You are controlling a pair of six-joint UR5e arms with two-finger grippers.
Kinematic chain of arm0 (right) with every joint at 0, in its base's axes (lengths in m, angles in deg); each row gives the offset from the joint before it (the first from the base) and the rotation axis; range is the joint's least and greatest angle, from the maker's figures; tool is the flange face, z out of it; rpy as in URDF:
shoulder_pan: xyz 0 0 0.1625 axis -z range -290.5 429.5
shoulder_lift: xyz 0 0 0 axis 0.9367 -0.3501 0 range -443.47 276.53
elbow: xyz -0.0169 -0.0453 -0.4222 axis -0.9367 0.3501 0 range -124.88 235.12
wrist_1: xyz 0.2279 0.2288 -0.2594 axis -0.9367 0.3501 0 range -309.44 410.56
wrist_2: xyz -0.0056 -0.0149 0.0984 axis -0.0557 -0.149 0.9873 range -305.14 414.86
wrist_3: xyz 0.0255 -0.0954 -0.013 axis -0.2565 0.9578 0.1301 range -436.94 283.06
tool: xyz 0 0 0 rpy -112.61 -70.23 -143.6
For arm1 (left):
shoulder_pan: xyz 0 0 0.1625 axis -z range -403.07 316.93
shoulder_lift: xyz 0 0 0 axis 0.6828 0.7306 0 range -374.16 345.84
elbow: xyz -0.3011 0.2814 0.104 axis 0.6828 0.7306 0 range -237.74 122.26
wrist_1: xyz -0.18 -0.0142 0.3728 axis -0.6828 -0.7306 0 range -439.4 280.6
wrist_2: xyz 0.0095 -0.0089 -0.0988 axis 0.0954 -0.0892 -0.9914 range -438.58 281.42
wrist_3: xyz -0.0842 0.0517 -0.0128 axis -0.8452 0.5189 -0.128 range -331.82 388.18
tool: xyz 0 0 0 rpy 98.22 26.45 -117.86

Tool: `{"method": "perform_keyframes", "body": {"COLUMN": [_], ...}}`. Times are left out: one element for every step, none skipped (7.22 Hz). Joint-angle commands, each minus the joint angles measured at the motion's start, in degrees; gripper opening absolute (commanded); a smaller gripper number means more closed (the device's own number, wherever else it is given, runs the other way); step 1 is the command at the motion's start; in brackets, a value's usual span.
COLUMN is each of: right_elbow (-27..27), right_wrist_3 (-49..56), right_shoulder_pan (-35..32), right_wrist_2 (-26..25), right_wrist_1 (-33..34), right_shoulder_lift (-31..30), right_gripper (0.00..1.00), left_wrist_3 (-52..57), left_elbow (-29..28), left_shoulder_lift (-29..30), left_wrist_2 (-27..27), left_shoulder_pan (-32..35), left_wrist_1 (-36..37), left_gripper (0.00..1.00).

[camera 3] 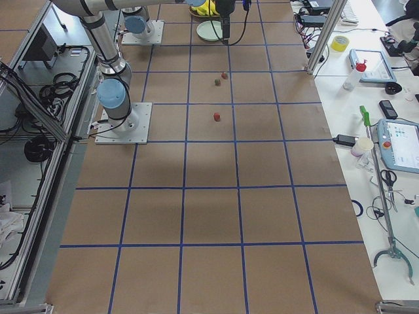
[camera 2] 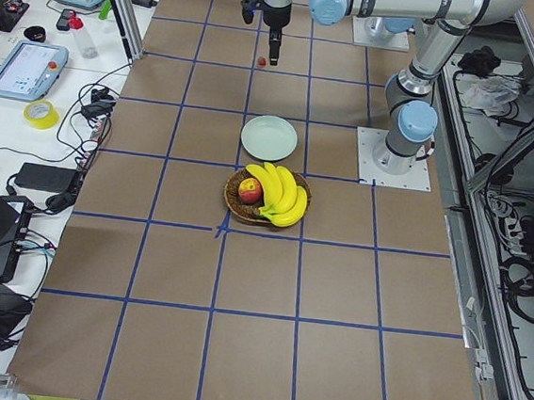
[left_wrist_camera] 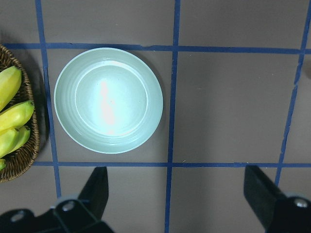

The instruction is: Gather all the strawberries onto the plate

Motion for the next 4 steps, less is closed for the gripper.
{"method": "perform_keyframes", "body": {"right_elbow": [0.0, 0.0, 0.0, 0.1], "right_wrist_3": [0.0, 0.4, 0.8, 0.7], "right_shoulder_pan": [0.1, 0.1, 0.3, 0.5], "right_wrist_2": [-0.2, -0.5, -0.7, -0.7], "right_wrist_1": [0.1, 0.2, 0.4, 0.2], "right_shoulder_lift": [0.0, 0.2, 0.3, 0.3], "right_gripper": [1.00, 1.00, 1.00, 1.00], "left_wrist_3": [0.0, 0.0, 0.0, 0.0], "left_elbow": [0.0, 0.0, 0.0, 0.0], "left_shoulder_lift": [0.0, 0.0, 0.1, 0.1], "left_wrist_2": [0.0, 0.0, -0.1, -0.1], "left_shoulder_pan": [0.0, 0.0, 0.0, 0.0], "left_wrist_1": [0.0, 0.0, 0.0, 0.0], "left_gripper": [1.00, 1.00, 1.00, 1.00]}}
